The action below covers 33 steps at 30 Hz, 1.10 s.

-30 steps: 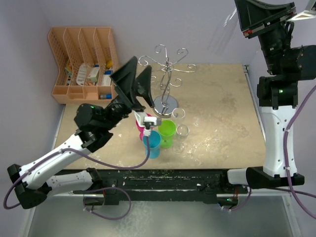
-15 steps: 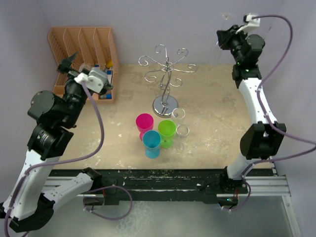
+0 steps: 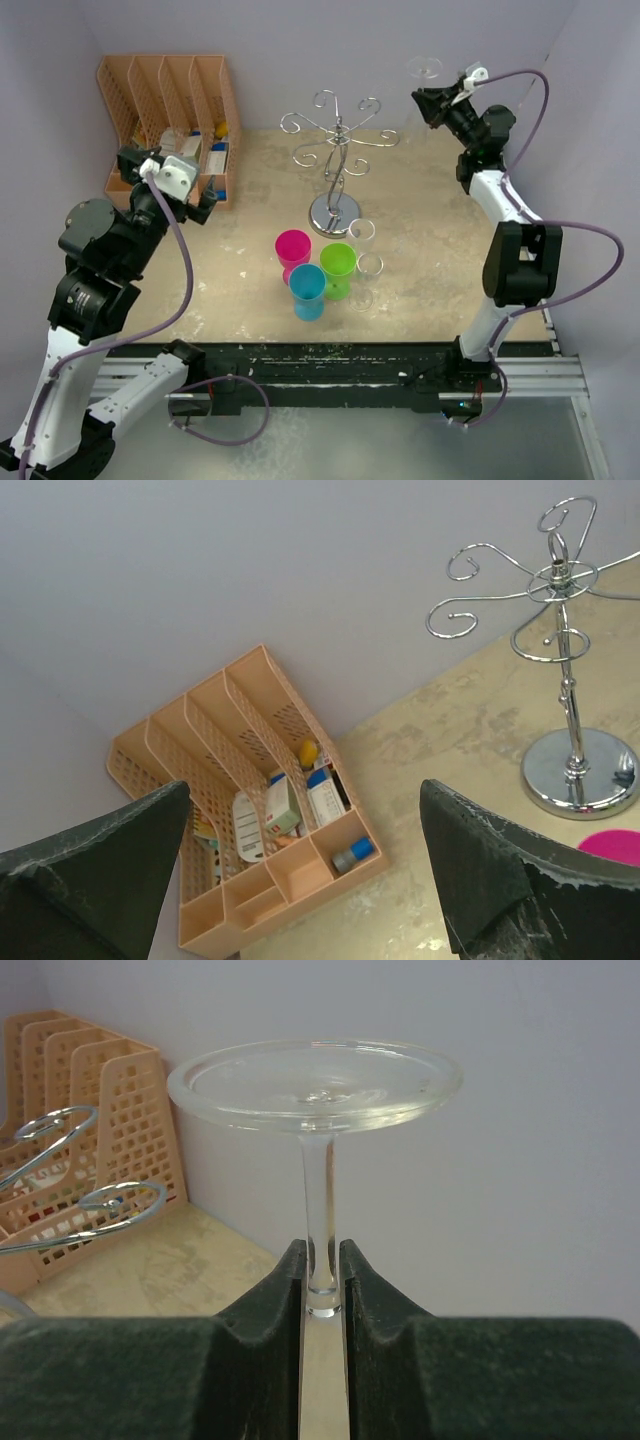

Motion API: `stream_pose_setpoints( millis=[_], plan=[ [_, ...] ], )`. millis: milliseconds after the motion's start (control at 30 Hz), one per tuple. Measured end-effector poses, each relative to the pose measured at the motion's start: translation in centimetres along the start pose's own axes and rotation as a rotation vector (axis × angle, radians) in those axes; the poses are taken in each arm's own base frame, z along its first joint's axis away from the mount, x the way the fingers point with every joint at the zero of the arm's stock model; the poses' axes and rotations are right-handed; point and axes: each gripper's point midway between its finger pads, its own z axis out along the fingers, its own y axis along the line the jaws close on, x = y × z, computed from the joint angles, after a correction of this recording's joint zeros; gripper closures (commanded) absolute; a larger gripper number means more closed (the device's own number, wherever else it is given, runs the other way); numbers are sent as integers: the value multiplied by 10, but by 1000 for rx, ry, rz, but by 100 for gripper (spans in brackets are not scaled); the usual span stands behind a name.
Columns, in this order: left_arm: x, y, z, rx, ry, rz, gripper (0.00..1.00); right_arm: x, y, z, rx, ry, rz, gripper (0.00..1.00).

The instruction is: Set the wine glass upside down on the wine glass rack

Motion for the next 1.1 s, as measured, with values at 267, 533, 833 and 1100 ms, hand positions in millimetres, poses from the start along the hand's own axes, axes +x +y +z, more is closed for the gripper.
stream_pose_setpoints(
  millis=[267, 533, 833, 1100],
  plan=[
    [13, -8, 2, 32, 37, -17, 1, 22, 5, 14, -138, -58, -50, 100],
    [23, -20, 2, 89, 62, -37, 0, 77, 0, 25, -195, -53, 21, 100],
    [37, -42, 7, 200, 105, -67, 0, 62, 6, 52, -269, -110, 62, 100],
    [57, -68, 15, 329, 169, -87, 1, 50, 53, 80, -379, -85, 21, 100]
  ],
)
